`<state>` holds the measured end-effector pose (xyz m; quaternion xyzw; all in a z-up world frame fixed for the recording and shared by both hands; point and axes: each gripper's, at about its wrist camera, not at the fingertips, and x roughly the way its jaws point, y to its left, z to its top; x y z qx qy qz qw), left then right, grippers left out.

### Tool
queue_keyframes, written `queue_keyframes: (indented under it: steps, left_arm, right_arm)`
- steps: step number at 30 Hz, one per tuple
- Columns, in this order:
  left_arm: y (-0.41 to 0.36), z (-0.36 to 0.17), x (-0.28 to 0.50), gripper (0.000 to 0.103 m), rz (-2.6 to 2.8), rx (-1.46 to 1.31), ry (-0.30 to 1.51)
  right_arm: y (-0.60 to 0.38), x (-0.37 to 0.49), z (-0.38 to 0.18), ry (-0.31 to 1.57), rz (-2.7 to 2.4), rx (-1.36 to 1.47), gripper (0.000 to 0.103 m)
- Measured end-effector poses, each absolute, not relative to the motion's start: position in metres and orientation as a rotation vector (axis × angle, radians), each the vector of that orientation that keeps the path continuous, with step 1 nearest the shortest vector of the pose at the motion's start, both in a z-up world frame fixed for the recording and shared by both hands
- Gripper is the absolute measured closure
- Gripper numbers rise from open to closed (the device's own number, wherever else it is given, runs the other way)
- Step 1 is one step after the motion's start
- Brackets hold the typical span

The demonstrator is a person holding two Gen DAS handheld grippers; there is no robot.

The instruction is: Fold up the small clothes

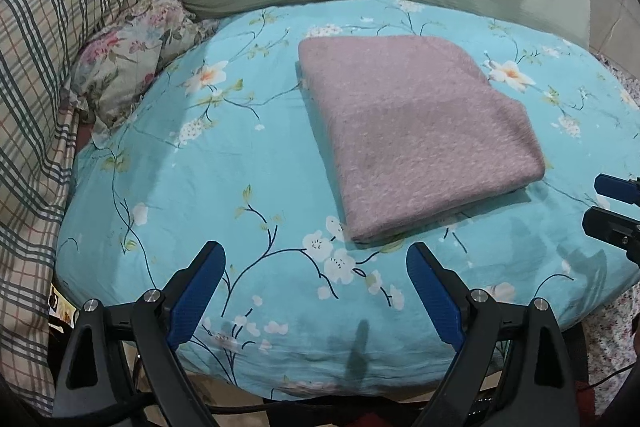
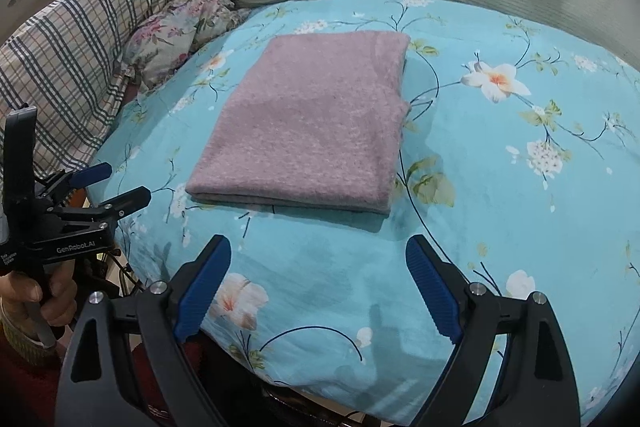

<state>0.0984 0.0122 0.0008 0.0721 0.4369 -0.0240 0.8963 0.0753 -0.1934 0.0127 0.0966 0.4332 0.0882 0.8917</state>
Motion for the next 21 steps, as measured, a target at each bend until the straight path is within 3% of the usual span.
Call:
queue_keyframes:
  steps: [21]
  left_arm:
    - [0.004,0.007,0.116,0.01,-0.055,0.164,0.871]
  right_arm:
    - [-0.184,0.108,0.025,0.879,0.228,0.154,0.011]
